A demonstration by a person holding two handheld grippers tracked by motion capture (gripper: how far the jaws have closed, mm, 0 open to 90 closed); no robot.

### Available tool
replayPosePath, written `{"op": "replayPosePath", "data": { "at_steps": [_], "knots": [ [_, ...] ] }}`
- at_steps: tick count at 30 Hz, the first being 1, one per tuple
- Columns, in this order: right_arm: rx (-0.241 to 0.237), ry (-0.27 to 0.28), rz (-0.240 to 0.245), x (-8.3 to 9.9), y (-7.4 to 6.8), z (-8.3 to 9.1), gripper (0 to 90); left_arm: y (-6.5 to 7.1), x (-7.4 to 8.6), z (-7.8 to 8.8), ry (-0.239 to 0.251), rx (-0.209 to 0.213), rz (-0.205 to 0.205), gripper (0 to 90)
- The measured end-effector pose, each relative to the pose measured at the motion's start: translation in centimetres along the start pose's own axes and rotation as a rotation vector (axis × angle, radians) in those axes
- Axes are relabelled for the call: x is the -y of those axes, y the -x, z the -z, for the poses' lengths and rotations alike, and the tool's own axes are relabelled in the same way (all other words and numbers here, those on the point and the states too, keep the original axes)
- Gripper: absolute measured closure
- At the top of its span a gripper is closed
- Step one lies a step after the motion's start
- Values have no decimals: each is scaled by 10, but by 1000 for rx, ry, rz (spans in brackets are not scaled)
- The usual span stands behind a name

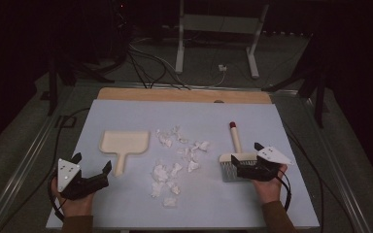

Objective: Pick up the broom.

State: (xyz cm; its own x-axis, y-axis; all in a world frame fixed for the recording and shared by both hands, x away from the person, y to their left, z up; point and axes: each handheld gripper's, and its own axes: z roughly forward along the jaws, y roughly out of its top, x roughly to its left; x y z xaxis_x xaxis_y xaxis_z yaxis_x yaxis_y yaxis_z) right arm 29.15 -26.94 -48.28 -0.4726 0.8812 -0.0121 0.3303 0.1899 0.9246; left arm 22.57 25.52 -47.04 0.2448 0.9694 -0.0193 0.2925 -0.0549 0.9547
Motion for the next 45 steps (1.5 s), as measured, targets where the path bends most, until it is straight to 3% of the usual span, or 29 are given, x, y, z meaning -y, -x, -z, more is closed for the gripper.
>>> {"op": "replayPosePath", "data": {
  "at_steps": [8,17,22,26,36,45],
  "knots": [
    [5,-9,-5,-3,-3,4,0,2,-1,3,-1,-22,-21,5],
    [29,-6,-32,-20,2,14,0,7,-1,4,-10,-57,-54,5],
    [35,-24,-51,-36,8,14,0,7,-1,4,-6,-59,-50,5],
    [46,-25,-85,-53,14,13,0,5,1,4,-3,-60,-21,5],
    [78,-27,-80,-79,20,1,0,3,1,5,3,-71,-19,5],
    [111,-104,-69,-97,28,-23,0,4,2,4,5,-74,-22,5]
  ]
}}
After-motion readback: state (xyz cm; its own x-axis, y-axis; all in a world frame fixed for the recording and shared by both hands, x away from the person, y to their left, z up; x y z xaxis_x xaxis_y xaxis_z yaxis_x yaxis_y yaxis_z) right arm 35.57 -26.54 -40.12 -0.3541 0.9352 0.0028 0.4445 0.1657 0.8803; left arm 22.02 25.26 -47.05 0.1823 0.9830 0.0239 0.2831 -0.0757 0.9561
